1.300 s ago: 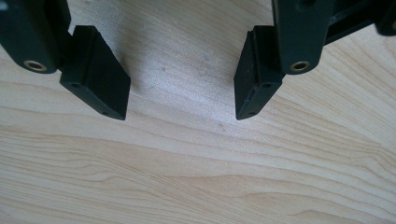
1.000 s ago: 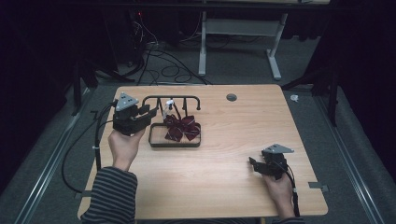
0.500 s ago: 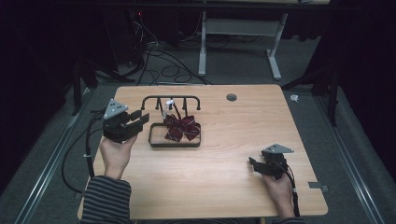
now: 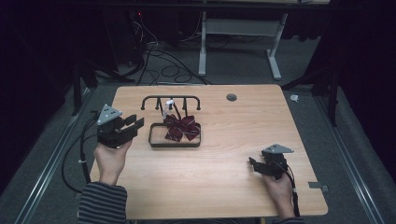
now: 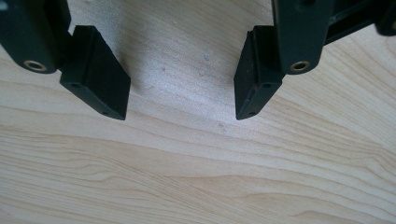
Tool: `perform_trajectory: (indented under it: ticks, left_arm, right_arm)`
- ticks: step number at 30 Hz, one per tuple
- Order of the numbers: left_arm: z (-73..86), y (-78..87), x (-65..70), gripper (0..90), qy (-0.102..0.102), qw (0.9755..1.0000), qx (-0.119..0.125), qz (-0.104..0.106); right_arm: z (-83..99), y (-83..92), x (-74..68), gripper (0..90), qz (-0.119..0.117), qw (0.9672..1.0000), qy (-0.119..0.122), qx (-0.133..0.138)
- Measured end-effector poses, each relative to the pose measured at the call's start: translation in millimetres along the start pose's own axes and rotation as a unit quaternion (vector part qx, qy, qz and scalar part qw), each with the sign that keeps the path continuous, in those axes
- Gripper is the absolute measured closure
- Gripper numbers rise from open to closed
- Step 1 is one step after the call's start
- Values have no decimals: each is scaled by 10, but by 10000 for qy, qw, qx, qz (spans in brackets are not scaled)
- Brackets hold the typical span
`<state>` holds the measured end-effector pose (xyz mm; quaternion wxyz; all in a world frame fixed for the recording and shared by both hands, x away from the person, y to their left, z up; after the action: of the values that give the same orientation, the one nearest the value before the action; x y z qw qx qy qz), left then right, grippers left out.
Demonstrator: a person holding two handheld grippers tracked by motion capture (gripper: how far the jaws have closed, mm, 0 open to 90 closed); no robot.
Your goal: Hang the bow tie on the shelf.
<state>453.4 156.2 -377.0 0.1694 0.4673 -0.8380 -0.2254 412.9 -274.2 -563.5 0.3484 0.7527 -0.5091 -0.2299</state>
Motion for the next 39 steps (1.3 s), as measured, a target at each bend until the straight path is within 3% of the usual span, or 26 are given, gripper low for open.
perform_trajectory:
  ticks: [24, 39]
  left_arm:
    - [185, 120, -64, 644, 36, 9999, -42, -85]
    - [353, 218, -124, 640, 171, 9998, 1, -127]
  right_arm:
    - [0, -1, 1, 377, 5, 10000, 11, 3]
    - [0, -1, 1, 377, 5, 10000, 15, 4]
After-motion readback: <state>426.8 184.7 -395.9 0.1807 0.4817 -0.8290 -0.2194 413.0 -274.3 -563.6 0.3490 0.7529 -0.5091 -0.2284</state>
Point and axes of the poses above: each handheld gripper's, and its own axes: y roughly backward along the jaws, z roughly out of its underside, x roughly to its right, the point moved 9 cm from there along -y, roughly forward along the jaws, and after that the axes turned 6 degrees about -x, right-handed, at the moved point
